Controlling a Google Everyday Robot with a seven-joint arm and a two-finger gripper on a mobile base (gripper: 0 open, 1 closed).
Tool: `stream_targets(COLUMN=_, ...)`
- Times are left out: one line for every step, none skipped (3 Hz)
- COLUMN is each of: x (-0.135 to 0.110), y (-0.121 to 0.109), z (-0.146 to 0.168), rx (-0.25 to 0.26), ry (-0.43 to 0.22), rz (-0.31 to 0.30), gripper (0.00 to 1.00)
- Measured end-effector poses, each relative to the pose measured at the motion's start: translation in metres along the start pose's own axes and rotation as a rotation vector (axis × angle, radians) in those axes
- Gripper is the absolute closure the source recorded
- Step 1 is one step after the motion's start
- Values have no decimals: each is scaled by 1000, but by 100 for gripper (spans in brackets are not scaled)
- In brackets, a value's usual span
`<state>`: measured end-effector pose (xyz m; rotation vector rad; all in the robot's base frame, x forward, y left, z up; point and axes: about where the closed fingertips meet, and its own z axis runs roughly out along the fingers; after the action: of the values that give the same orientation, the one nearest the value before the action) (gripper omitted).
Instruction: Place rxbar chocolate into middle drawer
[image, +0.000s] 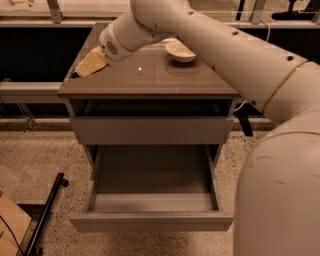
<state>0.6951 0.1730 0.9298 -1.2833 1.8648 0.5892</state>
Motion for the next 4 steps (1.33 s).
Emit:
stream_targets(x=25, y=43, z=-33, rx=-22, ry=64, rz=-1, gripper=100)
stream_targets(x=71, y=94, z=-63, rx=-29, ry=57, rz=12, gripper=100)
stream_targets(x=116, y=126, z=-48, rx=-48, ry=-41, rz=45, gripper=100)
stream_targets(x=113, y=117, z=-63, rx=23, ry=-96, rz=7, gripper=100)
